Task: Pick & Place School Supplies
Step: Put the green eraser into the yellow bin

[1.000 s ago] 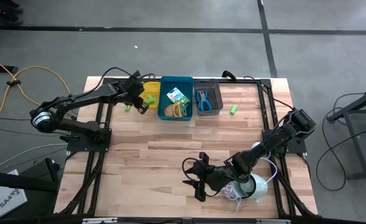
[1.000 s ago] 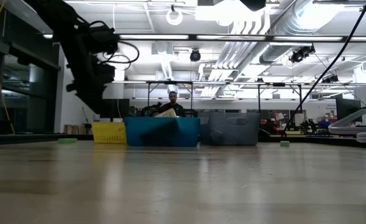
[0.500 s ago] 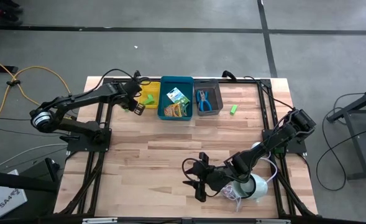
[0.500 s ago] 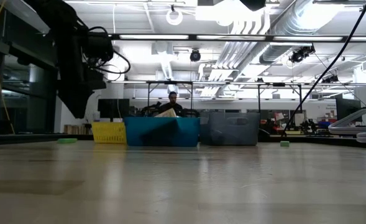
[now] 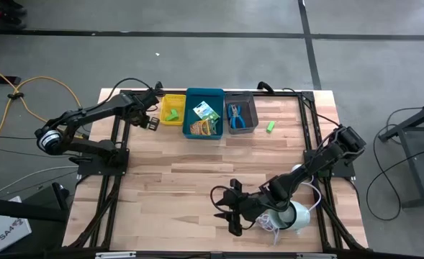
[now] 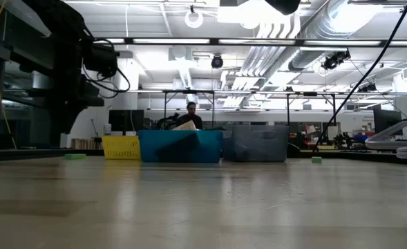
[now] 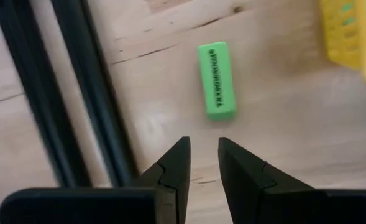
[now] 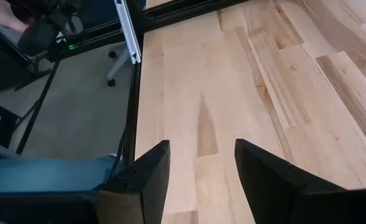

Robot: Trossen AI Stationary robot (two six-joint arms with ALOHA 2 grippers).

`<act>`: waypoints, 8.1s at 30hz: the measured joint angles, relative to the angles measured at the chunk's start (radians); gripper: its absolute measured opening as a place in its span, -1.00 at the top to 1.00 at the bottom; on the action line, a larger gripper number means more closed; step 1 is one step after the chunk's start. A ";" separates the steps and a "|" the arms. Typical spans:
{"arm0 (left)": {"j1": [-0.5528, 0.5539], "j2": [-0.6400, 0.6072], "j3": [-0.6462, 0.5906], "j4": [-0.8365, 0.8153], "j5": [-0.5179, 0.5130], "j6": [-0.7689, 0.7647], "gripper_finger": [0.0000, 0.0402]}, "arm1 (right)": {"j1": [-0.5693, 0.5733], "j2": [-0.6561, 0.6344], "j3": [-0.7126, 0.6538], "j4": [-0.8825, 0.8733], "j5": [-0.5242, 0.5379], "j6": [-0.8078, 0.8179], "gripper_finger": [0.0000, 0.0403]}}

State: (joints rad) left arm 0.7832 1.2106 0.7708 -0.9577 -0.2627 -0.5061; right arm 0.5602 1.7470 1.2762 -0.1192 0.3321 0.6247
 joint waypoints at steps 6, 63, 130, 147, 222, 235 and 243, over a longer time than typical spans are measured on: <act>-0.001 0.000 0.000 0.001 -0.002 0.099 0.62 | 0.000 0.000 0.000 -0.003 -0.039 -0.002 0.14; 0.107 0.195 0.000 0.205 0.074 -0.041 0.01 | 0.002 0.000 0.000 -0.036 -0.130 -0.107 0.14; 0.108 0.330 -0.002 0.228 0.119 -0.071 0.41 | 0.003 0.000 0.000 -0.035 -0.134 -0.106 0.14; 0.108 0.330 -0.002 0.225 0.127 -0.071 0.54 | 0.003 0.000 0.000 -0.036 -0.134 -0.098 0.14; -0.032 0.226 0.029 0.577 0.244 -0.024 0.55 | 0.003 0.000 0.000 -0.032 -0.134 -0.095 0.14; -0.032 0.226 0.029 0.604 0.254 -0.017 0.38 | 0.003 0.000 0.000 -0.032 -0.134 -0.095 0.14; -0.032 0.226 0.029 0.604 0.255 -0.017 0.34 | 0.003 0.000 0.000 -0.032 -0.134 -0.095 0.14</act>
State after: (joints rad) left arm 0.7517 1.4368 0.7994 -0.3538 -0.0078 -0.5232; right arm 0.5631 1.7470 1.2762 -0.1511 0.1986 0.5297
